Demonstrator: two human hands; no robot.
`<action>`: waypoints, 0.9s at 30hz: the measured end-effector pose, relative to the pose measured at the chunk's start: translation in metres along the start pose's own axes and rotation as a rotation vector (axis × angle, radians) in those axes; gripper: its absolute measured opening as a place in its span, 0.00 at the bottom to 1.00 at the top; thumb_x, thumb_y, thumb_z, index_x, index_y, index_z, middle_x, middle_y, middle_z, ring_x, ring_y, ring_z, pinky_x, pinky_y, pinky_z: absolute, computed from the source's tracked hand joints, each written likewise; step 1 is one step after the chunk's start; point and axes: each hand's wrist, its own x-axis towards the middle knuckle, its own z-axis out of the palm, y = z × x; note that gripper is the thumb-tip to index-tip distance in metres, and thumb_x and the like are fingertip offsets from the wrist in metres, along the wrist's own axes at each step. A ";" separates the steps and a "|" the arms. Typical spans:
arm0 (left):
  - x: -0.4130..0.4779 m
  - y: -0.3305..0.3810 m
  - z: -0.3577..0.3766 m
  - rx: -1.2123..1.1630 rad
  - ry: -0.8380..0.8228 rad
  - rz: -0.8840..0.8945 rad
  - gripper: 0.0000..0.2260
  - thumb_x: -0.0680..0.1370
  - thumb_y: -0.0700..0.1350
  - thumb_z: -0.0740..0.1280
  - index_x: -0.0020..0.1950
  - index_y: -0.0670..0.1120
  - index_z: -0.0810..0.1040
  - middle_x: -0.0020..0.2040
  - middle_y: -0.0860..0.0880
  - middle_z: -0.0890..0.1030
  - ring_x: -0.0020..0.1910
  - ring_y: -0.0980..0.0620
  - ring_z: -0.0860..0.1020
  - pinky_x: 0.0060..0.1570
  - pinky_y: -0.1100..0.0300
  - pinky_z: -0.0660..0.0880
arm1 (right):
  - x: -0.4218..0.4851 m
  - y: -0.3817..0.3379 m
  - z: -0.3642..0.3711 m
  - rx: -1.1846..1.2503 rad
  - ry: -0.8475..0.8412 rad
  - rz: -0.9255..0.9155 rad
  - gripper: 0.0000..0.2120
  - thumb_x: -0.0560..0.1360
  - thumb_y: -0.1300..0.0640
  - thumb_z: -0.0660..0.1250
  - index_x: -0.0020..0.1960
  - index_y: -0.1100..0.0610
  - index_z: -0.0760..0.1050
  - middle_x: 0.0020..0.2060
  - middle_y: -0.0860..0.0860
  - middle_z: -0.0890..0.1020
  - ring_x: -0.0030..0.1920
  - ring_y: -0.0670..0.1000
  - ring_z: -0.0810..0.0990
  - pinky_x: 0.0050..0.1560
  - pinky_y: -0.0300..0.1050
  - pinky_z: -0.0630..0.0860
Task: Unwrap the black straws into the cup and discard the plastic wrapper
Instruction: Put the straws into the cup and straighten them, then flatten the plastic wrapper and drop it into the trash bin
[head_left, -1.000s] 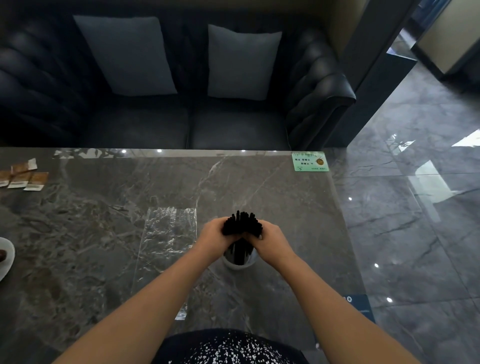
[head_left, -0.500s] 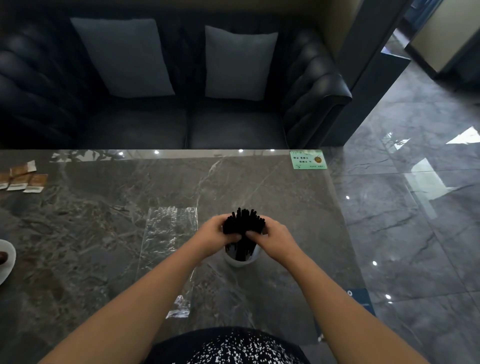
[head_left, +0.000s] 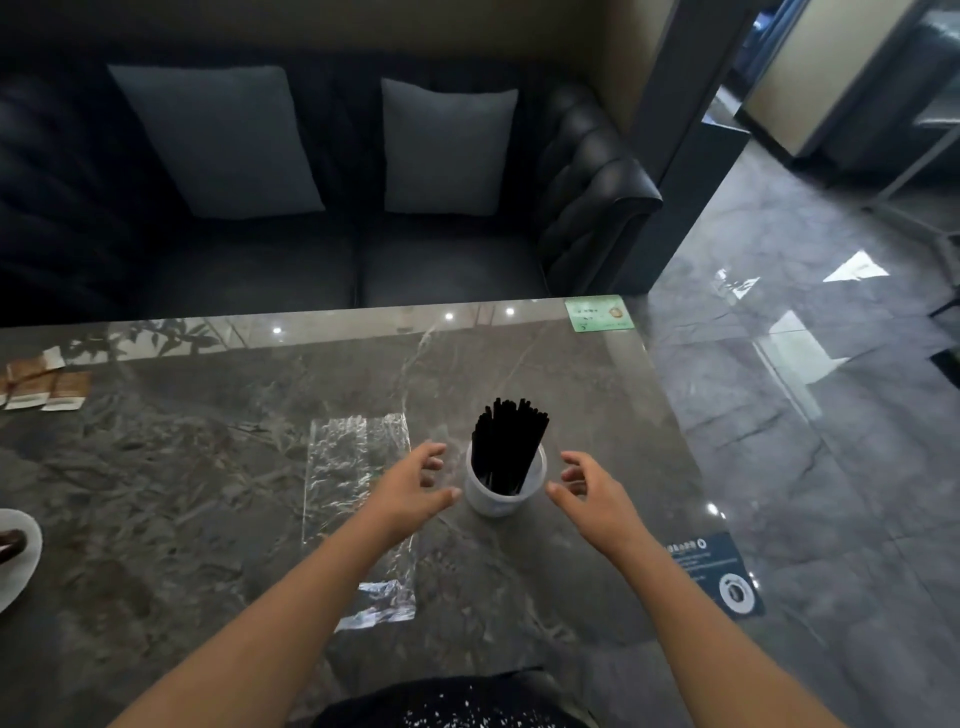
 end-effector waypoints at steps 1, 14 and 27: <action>-0.005 -0.004 0.000 0.018 -0.010 0.003 0.28 0.73 0.43 0.74 0.71 0.48 0.69 0.60 0.47 0.75 0.59 0.47 0.76 0.58 0.53 0.76 | -0.006 0.002 0.006 -0.011 -0.001 0.023 0.26 0.77 0.53 0.71 0.72 0.58 0.69 0.58 0.55 0.78 0.54 0.53 0.79 0.56 0.49 0.77; -0.066 -0.033 0.015 0.221 0.008 -0.008 0.30 0.73 0.47 0.73 0.73 0.46 0.67 0.66 0.44 0.75 0.62 0.47 0.75 0.62 0.52 0.74 | -0.040 0.005 0.070 -0.353 -0.286 0.002 0.32 0.75 0.42 0.68 0.72 0.57 0.66 0.63 0.59 0.76 0.63 0.58 0.76 0.56 0.46 0.72; -0.114 -0.070 -0.036 0.358 0.121 -0.204 0.27 0.72 0.49 0.73 0.70 0.47 0.71 0.66 0.46 0.76 0.64 0.49 0.75 0.62 0.56 0.73 | -0.039 -0.043 0.117 -0.565 -0.484 -0.237 0.32 0.74 0.43 0.66 0.72 0.58 0.64 0.65 0.60 0.73 0.65 0.60 0.74 0.61 0.52 0.74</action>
